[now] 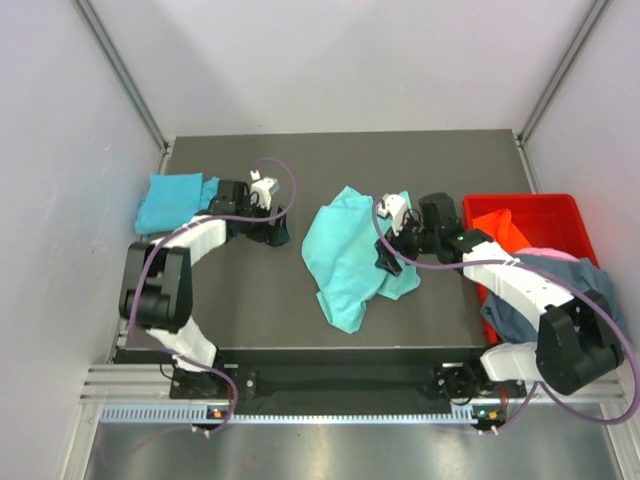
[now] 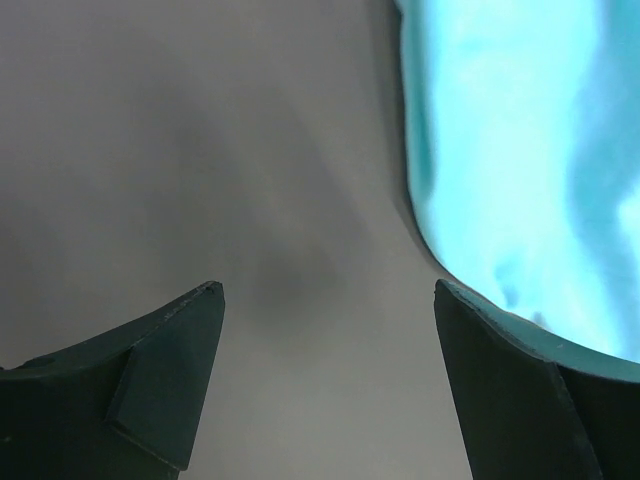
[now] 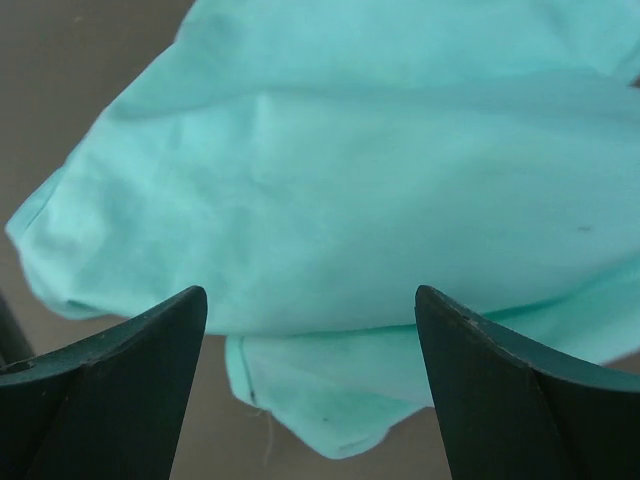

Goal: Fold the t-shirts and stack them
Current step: Move the tshirt to the center of the board, then flatten the tshirt out

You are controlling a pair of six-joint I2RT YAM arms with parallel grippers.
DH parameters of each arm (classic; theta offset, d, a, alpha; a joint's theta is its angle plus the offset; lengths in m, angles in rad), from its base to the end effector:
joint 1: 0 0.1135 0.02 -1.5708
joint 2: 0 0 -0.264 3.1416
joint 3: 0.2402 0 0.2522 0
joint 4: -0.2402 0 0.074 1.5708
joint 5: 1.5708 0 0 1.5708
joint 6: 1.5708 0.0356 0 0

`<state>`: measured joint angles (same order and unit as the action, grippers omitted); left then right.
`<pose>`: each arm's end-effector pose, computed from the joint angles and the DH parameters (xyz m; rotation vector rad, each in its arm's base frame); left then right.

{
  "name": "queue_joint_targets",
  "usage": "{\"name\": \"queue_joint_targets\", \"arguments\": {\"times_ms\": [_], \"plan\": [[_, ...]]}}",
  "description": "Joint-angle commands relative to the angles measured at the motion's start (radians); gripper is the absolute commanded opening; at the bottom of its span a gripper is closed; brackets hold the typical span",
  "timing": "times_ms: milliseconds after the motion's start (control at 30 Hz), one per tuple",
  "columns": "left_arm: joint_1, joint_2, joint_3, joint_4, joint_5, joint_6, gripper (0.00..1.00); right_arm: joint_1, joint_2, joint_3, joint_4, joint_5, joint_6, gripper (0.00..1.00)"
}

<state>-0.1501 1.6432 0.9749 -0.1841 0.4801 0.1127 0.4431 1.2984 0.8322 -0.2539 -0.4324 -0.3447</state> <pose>0.3318 -0.0668 0.1926 0.5265 2.3210 -0.5967 0.2418 0.1312 0.2411 -1.0741 1.9990 0.5457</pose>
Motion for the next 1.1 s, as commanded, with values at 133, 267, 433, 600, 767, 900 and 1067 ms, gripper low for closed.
{"name": "queue_joint_targets", "arguments": {"times_ms": [133,267,433,600,767,900,1067], "plan": [[-0.023,0.205,0.182,-0.06,0.045,0.008,0.88,0.057,0.082,0.073,-0.119,-0.209,-0.062,0.84],[-0.066,0.253,0.228,-0.086,0.049,0.015,0.83,0.103,0.143,0.087,-0.131,-0.246,-0.063,0.84],[-0.126,0.244,0.208,-0.08,0.057,-0.008,0.81,0.137,0.199,0.11,-0.171,-0.273,-0.082,0.82],[-0.138,0.211,0.148,-0.06,0.052,-0.002,0.76,0.143,0.188,0.1,-0.174,-0.259,-0.102,0.82],[-0.14,0.245,0.146,-0.064,0.071,0.001,0.46,0.149,0.202,0.091,-0.147,-0.215,-0.097,0.82],[-0.14,0.273,0.176,-0.087,0.09,-0.001,0.27,0.151,0.193,0.088,-0.131,-0.178,-0.097,0.82],[-0.14,0.287,0.192,-0.091,0.092,-0.005,0.16,0.149,0.173,0.076,-0.119,-0.149,-0.096,0.82]]}}
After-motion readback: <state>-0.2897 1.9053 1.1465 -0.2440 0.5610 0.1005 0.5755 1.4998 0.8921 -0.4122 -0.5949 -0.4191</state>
